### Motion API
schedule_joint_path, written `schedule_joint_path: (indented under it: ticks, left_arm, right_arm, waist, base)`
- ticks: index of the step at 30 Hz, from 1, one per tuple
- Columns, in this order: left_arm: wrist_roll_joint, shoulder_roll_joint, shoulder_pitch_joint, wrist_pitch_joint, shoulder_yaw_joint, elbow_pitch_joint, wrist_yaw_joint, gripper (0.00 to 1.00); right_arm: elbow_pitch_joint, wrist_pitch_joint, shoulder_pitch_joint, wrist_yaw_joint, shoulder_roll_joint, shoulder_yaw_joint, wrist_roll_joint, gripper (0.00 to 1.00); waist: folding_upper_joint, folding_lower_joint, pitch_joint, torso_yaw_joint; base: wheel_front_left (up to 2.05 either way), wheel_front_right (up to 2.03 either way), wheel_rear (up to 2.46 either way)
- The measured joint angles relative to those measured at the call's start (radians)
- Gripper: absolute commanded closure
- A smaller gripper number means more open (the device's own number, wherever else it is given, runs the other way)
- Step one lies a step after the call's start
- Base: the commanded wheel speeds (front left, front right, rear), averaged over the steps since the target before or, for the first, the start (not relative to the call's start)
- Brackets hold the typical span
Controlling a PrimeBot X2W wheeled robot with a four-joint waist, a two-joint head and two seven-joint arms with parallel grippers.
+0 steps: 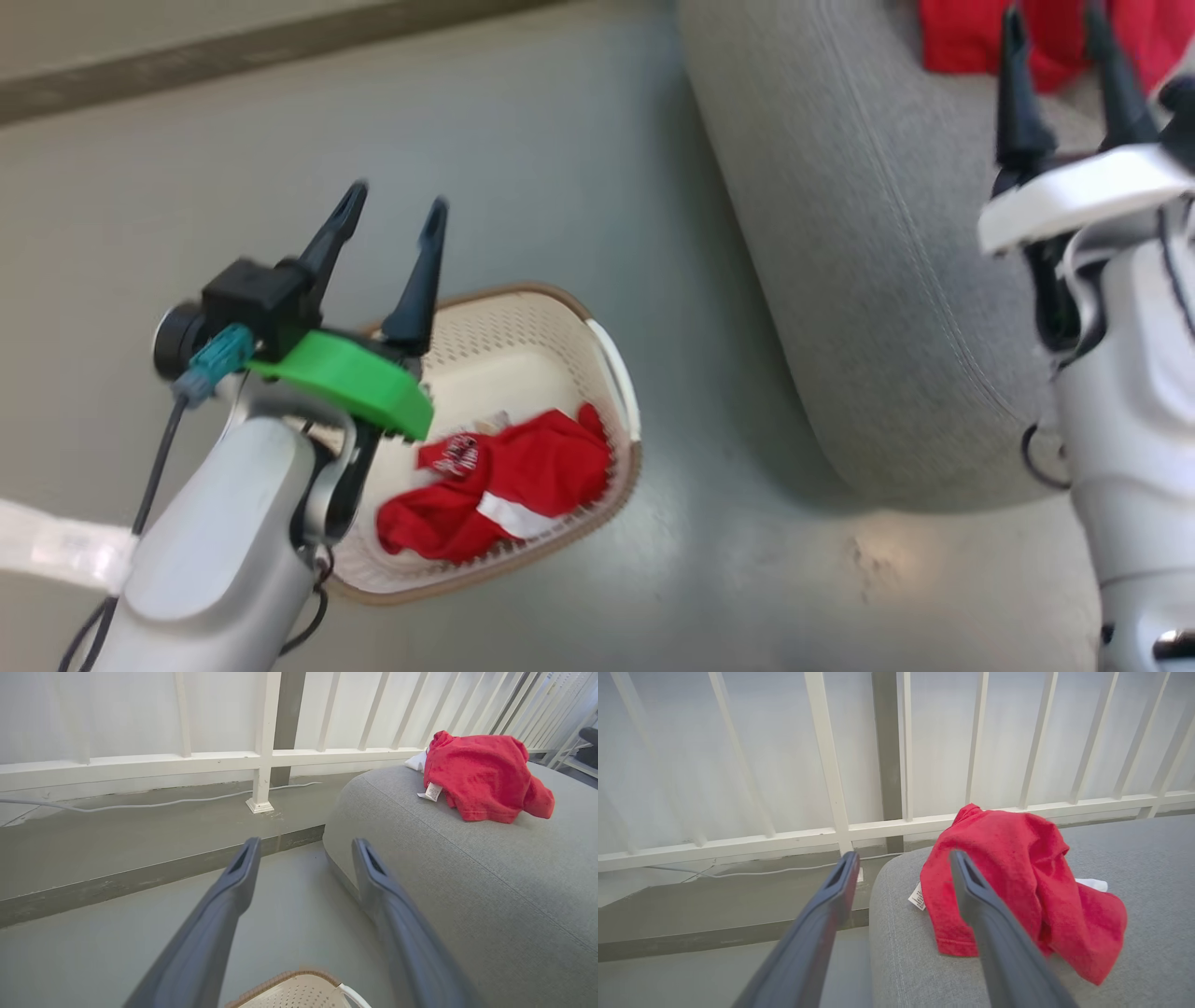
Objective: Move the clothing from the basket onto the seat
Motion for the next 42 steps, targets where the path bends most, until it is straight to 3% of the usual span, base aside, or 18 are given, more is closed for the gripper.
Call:
schedule_joint_path:
  ticks: [8,19,28,42]
  left_arm:
    - [-0.01,0.012,0.129,-0.017,0.079,0.081,0.027,0.0]
    - [-0.035,0.028,0.275,-0.017,0.193,0.11,0.048,0.0]
    - [-0.024,0.027,0.387,-0.017,0.293,0.043,0.061,0.0]
    - [0.032,-0.002,0.524,-0.017,0.407,-0.057,0.064,0.0]
  right_arm:
    - [-0.035,0.0,0.164,0.0,0.046,0.027,-0.009,0.0]
    - [-0.077,0.0,0.315,0.0,0.061,0.049,-0.019,0.0]
    - [-0.115,0.0,0.431,-0.001,0.078,0.076,-0.022,0.0]
    - [-0.184,0.0,0.526,-0.011,0.082,0.095,-0.022,0.0]
  waist:
    - [0.0,0.0,-0.131,0.095]
    - [0.0,0.0,-0.271,0.171]
    - [0.0,-0.0001,-0.349,0.206]
    - [0.0,0.0,-0.373,0.209]
  base:
    - [0.0,0.0,0.0]
    - [0.0,0.0,0.0]
    - [0.0,0.0,0.0]
    - [0.0,0.0,0.0]
